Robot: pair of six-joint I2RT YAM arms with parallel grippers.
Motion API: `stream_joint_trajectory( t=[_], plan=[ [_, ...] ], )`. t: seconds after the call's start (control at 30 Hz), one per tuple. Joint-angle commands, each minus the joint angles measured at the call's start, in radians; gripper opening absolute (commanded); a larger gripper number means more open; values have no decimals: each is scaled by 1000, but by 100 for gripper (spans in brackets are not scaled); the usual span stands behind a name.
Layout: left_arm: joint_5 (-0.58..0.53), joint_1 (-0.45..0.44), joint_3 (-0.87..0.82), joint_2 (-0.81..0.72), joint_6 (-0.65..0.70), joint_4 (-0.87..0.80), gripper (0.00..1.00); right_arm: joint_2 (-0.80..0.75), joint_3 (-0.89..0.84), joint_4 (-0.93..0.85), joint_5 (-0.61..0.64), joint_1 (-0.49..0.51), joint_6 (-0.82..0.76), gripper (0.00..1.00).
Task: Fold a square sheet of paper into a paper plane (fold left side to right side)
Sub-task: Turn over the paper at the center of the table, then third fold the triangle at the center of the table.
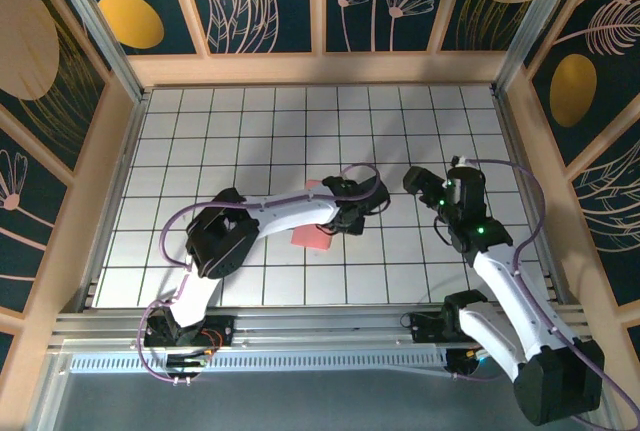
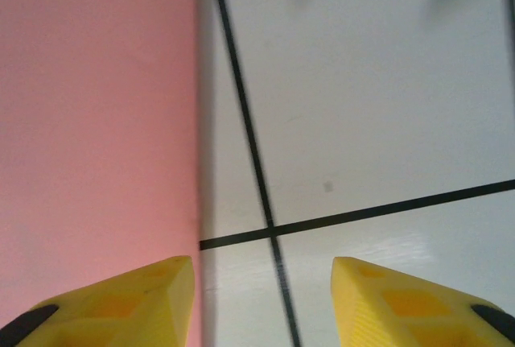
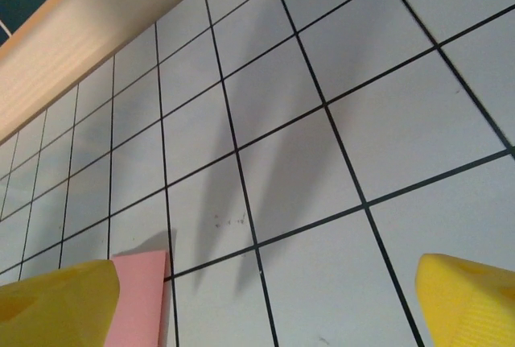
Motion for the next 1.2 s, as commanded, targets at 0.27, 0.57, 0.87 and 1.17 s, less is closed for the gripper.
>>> stream_joint_trajectory(
  t=[0.27,0.57,0.87,1.17],
  plan=[
    [265,209,-360,-426,21,489,58,132,6,75,-398,8,131,59],
    [364,420,-653,-665,-18,745,68,306,-27,250,-368,217,288,34],
    [311,501,-812,-807,-11,809,78,598,68,366,-302,400,363,4],
    [282,500,-833,-824,27,758,79,784,170,380,-282,446,333,0]
  ],
)
